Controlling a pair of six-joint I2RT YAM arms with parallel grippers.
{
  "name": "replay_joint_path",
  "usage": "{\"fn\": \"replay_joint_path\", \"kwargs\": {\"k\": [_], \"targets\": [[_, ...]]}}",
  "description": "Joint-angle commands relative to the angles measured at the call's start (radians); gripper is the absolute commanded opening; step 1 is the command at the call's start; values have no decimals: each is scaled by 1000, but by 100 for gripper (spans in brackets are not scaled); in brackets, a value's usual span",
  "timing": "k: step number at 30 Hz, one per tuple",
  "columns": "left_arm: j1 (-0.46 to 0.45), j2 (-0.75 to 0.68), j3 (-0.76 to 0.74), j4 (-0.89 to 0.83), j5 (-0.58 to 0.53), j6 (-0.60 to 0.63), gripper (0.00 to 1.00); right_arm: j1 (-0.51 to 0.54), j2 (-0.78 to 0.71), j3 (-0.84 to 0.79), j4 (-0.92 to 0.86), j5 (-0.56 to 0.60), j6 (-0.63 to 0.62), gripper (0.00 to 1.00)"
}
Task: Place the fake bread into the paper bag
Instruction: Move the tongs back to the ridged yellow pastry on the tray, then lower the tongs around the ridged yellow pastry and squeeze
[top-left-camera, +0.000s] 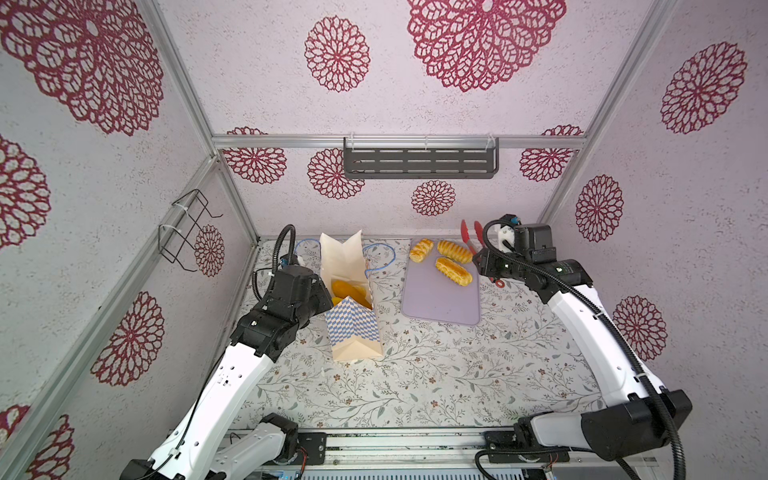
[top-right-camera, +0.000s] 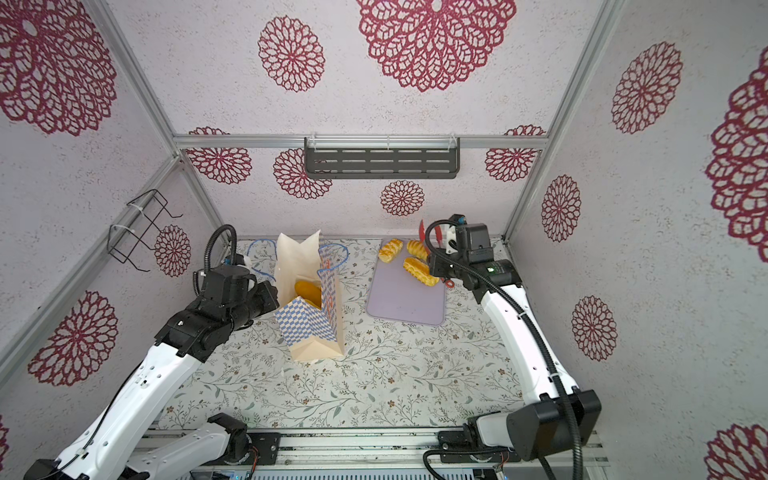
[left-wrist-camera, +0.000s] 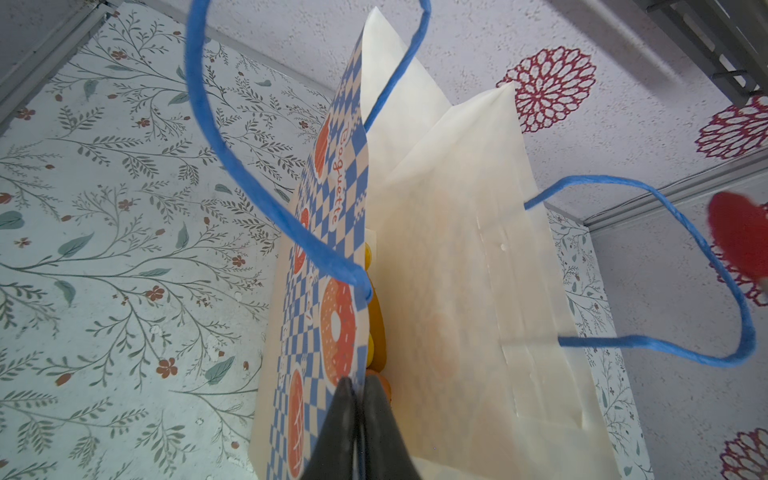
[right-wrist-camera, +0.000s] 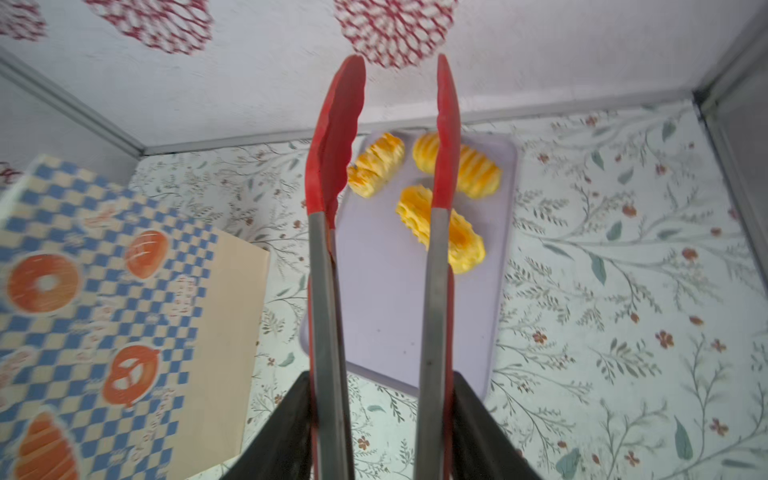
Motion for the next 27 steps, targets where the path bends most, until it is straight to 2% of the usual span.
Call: {"fn": "replay_joint_path", "kwargs": {"k": [1,9,19,27], "targets": [[6,7,22,17,9,4,10,-70,21,-56,121,-95,49,49],[7,-2,21,13,12,6,10,-198,193,-136,283,-238,141,46],[7,-15,4,18,12,0,10,-208,360,-98,352,-308,195,44],[7,-10,3,19,15,0,10,-207,360,-148,398,-363,224,43]]}}
